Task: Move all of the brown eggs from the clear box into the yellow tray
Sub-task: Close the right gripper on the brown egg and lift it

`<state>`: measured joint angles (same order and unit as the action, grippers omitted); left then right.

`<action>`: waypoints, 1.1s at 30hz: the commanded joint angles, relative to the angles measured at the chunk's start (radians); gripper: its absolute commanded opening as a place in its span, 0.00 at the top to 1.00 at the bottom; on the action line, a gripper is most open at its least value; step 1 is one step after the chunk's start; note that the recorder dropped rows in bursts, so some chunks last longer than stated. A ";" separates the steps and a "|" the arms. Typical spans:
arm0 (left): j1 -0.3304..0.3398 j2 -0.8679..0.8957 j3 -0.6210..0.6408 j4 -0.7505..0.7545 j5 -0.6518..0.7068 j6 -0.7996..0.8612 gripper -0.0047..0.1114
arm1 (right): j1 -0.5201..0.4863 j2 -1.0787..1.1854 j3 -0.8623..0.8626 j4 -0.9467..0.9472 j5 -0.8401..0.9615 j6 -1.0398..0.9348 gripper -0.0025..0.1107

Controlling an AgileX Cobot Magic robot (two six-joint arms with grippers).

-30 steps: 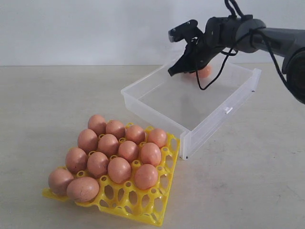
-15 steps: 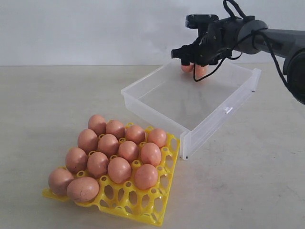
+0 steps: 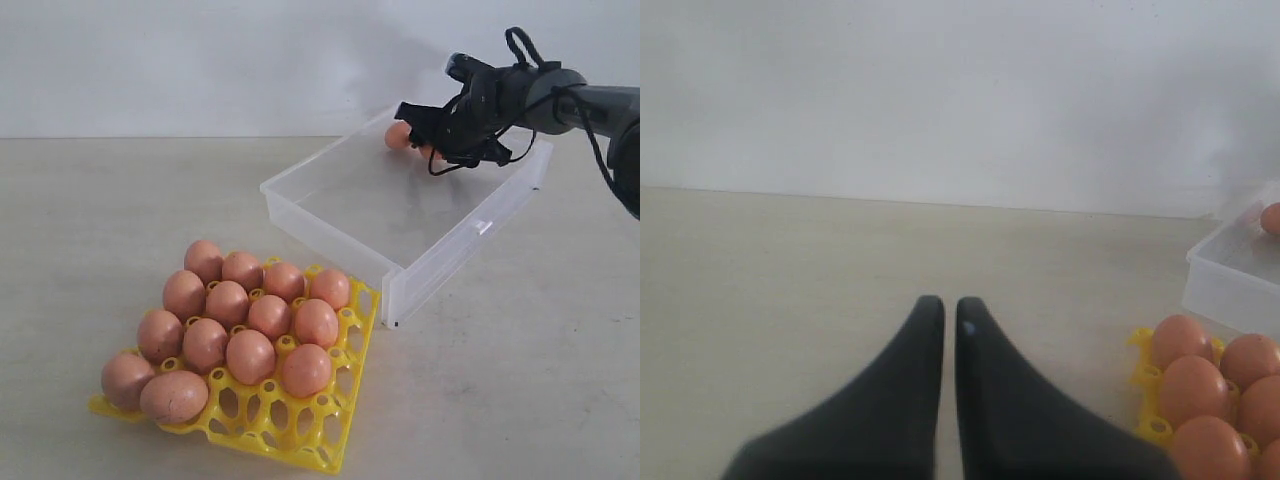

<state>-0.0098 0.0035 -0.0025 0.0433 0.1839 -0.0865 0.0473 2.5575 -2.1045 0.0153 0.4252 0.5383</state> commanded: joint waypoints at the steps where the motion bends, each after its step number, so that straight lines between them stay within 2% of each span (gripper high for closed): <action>1: 0.006 -0.003 0.003 -0.001 -0.005 0.001 0.92 | -0.007 0.008 -0.002 0.058 -0.003 -0.026 0.48; 3: 0.006 -0.003 0.003 -0.001 -0.005 0.001 0.92 | -0.007 0.008 -0.002 0.053 0.007 -0.024 0.52; 4: 0.006 -0.003 0.003 -0.001 -0.005 0.001 0.92 | -0.007 0.008 -0.002 0.046 0.014 -0.024 0.57; 8: 0.006 -0.003 0.003 -0.001 -0.005 0.001 0.92 | -0.007 0.008 -0.002 0.018 0.030 -0.033 0.87; 9: 0.006 -0.003 0.003 -0.001 -0.005 0.001 0.92 | -0.007 0.008 -0.002 0.018 0.030 -0.047 0.93; 10: 0.006 -0.003 0.003 -0.001 -0.005 0.001 0.92 | -0.007 0.008 -0.002 0.018 0.030 -0.054 0.95; 11: 0.006 -0.003 0.003 -0.001 -0.005 0.001 0.92 | -0.007 0.008 -0.002 0.018 0.030 -0.054 0.93; 19: 0.006 -0.003 0.003 -0.001 -0.005 0.001 0.92 | -0.002 -0.011 -0.002 0.007 0.062 -0.074 0.94; 26: 0.006 -0.003 0.003 -0.001 -0.005 0.001 0.92 | 0.052 -0.080 -0.001 -0.250 0.164 -0.130 0.98; 33: 0.006 -0.003 0.003 -0.001 -0.005 0.001 0.92 | 0.063 -0.097 -0.001 -0.279 0.245 -0.167 0.98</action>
<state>-0.0098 0.0035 -0.0025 0.0433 0.1839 -0.0865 0.1126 2.4744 -2.1080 -0.2454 0.6386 0.3945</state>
